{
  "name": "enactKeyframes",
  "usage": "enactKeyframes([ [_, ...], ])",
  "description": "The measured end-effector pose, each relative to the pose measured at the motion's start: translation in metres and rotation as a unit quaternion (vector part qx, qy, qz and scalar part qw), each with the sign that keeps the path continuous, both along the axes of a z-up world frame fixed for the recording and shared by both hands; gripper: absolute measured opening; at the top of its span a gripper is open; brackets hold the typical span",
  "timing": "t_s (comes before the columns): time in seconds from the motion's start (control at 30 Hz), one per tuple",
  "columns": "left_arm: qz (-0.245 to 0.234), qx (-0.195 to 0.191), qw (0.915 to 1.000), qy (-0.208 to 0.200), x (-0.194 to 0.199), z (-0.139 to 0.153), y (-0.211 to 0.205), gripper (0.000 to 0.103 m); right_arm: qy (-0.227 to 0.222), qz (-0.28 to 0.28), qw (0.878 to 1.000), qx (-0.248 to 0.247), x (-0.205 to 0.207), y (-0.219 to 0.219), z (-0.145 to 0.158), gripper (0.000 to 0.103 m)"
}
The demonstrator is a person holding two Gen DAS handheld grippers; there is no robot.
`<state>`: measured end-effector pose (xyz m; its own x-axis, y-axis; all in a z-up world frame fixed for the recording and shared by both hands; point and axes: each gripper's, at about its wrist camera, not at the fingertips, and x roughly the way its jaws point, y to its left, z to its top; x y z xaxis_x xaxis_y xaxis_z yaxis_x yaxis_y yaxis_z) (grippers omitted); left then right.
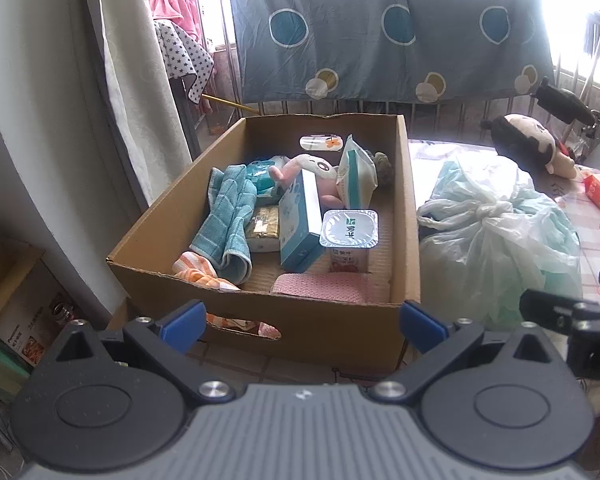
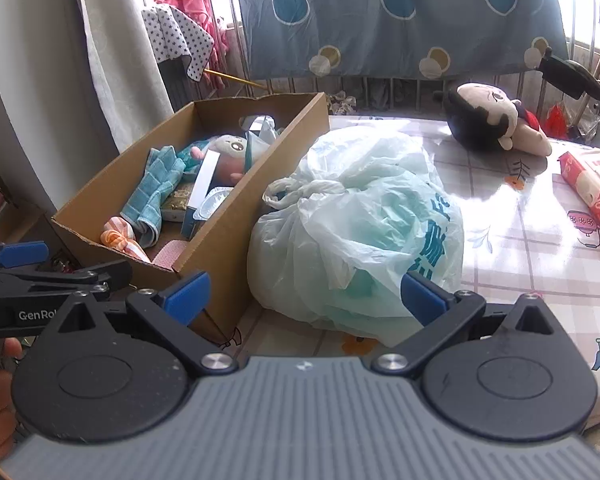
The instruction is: Organize soft objects
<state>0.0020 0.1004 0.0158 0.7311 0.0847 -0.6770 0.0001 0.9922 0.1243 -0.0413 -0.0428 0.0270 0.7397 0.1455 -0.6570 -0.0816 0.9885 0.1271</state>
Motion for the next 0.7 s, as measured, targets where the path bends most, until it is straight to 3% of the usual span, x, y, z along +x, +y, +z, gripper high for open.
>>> enactKeyframes([
  [0.7,-0.001,-0.001,0.9999,0.011,0.0025,0.0020,0.0049,0.103,0.003,-0.007,1.000,-0.001,0.0024,0.0019,0.0037,0.102],
])
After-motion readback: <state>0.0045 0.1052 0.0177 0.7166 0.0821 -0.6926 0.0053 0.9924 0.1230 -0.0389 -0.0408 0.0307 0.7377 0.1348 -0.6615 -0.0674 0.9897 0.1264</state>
